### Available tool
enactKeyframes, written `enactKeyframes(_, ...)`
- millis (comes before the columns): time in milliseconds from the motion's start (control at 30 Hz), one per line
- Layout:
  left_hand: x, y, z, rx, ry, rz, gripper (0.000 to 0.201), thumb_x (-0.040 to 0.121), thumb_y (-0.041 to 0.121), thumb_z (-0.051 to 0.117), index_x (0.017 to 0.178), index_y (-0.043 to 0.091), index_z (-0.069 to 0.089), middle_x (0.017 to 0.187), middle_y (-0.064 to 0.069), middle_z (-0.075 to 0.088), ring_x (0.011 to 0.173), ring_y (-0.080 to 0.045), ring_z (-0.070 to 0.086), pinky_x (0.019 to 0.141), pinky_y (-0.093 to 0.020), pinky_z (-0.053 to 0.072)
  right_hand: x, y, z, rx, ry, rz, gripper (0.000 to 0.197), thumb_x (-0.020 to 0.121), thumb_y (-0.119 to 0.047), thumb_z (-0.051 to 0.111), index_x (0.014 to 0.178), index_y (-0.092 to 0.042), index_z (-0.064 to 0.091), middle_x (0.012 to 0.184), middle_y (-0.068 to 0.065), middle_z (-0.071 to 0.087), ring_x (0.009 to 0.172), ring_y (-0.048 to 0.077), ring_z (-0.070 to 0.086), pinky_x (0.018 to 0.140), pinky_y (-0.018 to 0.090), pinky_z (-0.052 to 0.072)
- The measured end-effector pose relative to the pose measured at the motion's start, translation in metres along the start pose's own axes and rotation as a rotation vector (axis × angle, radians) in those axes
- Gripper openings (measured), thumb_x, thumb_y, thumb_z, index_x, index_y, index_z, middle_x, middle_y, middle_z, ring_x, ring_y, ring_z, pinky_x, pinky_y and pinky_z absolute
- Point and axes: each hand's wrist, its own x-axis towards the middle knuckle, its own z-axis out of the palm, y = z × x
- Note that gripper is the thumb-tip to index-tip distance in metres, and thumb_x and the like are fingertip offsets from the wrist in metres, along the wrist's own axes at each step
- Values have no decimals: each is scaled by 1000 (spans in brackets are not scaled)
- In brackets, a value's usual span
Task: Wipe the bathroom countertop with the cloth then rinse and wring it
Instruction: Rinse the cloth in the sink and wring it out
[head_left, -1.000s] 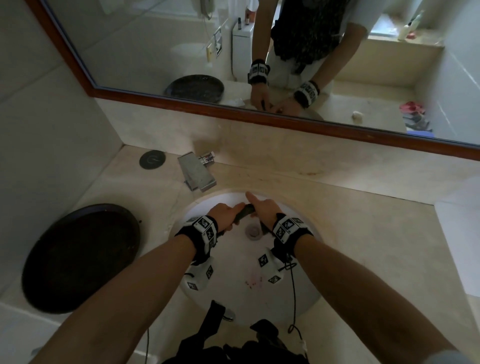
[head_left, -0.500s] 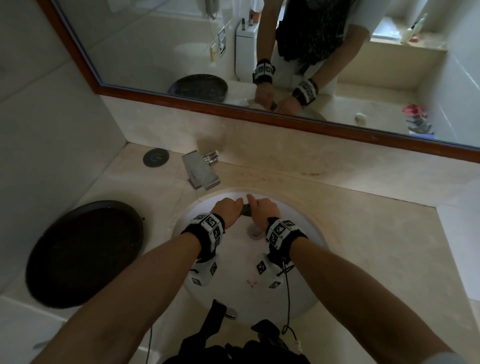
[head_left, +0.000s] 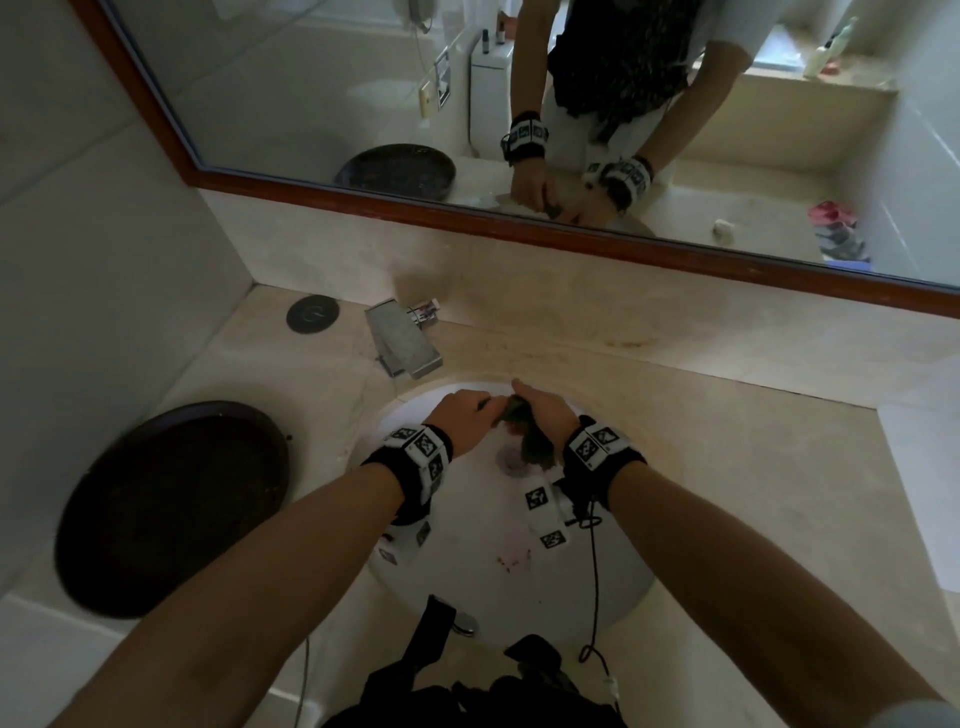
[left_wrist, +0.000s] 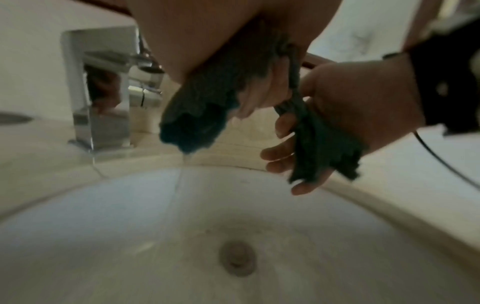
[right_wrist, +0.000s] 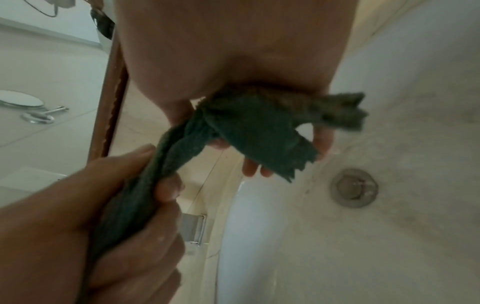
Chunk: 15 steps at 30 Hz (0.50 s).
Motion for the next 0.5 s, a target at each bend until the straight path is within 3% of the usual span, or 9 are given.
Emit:
enactKeyframes(67,2,5,1,-86,-4,-89,29,101,26,39,95,7,60,84,-14,61,76,-27,56,67,-30,38,0,4,3,59,62,-107,34,95,-43,53,88,-11,62,84,13,67,76,30,63,85,44,55)
enactKeyframes(133,6,7,2,-199,7,-162,27,101,14,36,114,1,55,101,-25,60,86,-32,56,72,-31,36,-2,9,7,79,145,-183,23,96,-40,53,94,-17,57,89,12,68,80,32,66,86,48,55)
enactKeyframes(200,9,10,1,-392,19,-266,25,101,15,35,102,0,54,87,-24,52,74,-28,49,71,-35,40,-6,12,9,79,187,-249,24,97,-40,50,95,-17,58,92,12,68,76,30,66,81,45,54)
enactKeyframes(267,10,14,-1,-524,27,-317,35,100,28,39,77,5,51,65,-14,44,54,-26,43,66,-39,47,-13,10,13,15,207,-294,37,98,-44,44,96,-11,59,89,13,66,71,29,62,75,42,52)
enactKeyframes(300,9,15,-2,-648,35,-384,40,98,36,43,72,6,51,56,-9,40,46,-24,40,61,-38,51,-16,9,14,-67,222,-317,42,98,-48,41,93,-10,59,86,13,64,71,29,60,74,41,51)
enactKeyframes(400,5,14,-6,-791,-7,-473,43,94,47,49,87,6,61,51,-7,48,44,-25,48,49,-31,51,-26,6,18,-379,237,-378,53,98,-55,31,89,-11,60,82,14,62,76,31,60,72,38,48)
enactKeyframes(467,5,9,-8,-768,-20,-466,43,95,48,47,84,8,61,52,-7,53,42,-22,45,45,-24,39,-28,3,20,-662,235,-368,45,102,-43,30,111,-9,58,86,15,60,78,32,60,70,38,48)
enactKeyframes(500,7,6,-7,-765,-28,-462,43,95,47,46,77,9,57,50,-6,51,39,-20,40,44,-23,34,-27,2,20,-727,250,-340,39,103,-33,32,130,-10,48,92,16,59,79,32,60,67,38,48)
